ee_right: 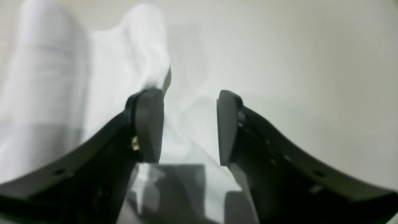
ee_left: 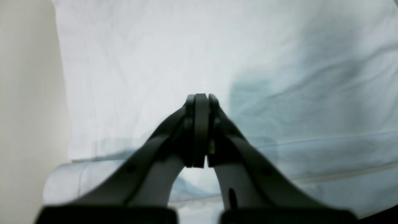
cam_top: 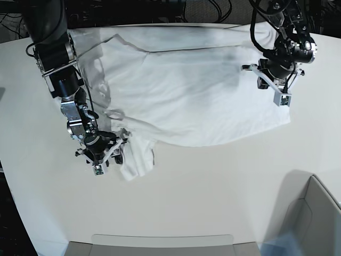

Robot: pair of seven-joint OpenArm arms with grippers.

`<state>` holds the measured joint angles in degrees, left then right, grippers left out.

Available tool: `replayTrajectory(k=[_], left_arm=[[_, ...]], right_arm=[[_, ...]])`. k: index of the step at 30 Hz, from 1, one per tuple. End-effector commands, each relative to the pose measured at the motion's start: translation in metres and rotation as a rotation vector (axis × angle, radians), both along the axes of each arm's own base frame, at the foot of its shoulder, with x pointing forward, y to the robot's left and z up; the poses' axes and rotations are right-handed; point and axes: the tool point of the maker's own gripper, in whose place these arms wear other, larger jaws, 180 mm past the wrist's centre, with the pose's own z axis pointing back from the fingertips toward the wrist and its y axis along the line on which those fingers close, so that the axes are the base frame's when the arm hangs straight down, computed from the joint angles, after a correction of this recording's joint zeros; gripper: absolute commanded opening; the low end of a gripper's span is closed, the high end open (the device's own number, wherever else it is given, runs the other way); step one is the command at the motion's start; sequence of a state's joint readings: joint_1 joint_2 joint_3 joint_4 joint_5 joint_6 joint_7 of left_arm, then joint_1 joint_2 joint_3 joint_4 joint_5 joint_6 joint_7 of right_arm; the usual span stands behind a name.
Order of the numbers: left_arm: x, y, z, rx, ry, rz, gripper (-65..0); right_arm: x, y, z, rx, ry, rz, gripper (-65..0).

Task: Fold the T-shirt properly
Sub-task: 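Grasp the shirt's hem corner with the right gripper and fold it inward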

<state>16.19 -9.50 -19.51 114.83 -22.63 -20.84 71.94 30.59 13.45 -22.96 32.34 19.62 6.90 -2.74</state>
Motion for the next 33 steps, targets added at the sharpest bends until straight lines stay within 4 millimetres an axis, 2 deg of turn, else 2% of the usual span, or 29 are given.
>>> replayTrajectory(k=[1, 4, 6, 10, 14, 17, 21, 24, 27, 29, 33], left_arm=[[0.007, 0.001, 0.009, 0.006, -0.040, -0.006, -65.0], [0.007, 0.001, 0.009, 0.007, -0.040, -0.006, -65.0], [0.007, 0.001, 0.009, 0.007, -0.040, -0.006, -65.0], [0.009, 0.001, 0.010, 0.007, -0.047, -0.006, -65.0], [0.023, 0.004, 0.020, 0.014, -0.086, -0.003, -65.0], [0.023, 0.004, 0.020, 0.014, -0.087, -0.003, -65.0], [0.024, 0.003, 0.020, 0.013, -0.087, -0.007, -65.0], [0.024, 0.002, 0.020, 0.010, -0.087, -0.006, -65.0], [0.024, 0.002, 0.020, 0.010, -0.087, -0.006, -65.0], [0.024, 0.002, 0.020, 0.010, -0.087, -0.006, -65.0], [0.024, 0.002, 0.020, 0.010, -0.087, -0.006, -65.0]], right_arm=[[-0.012, 0.004, -0.013, -0.041, 0.096, 0.039, -36.4], [-0.022, 0.013, -0.016, -0.024, 0.128, 0.059, -36.5], [-0.029, 0.027, -0.013, 0.029, 0.150, 0.101, -36.5], [-0.040, 0.032, -0.008, 0.086, 0.192, 0.149, -36.9], [-0.043, 0.030, -0.009, 0.088, 0.200, 0.147, -42.7], [-0.046, 0.015, -0.012, 0.061, 0.208, 0.136, -49.5], [-0.056, -0.005, -0.021, 0.040, 0.230, 0.111, -64.0], [-0.057, -0.027, -0.021, 0.007, 0.233, 0.091, -65.0], [-0.058, -0.039, -0.016, -0.002, 0.220, 0.081, -65.0], [-0.057, -0.044, -0.002, 0.014, 0.173, 0.076, -65.0], [-0.047, -0.052, 0.041, 0.088, 0.040, 0.021, -65.0]])
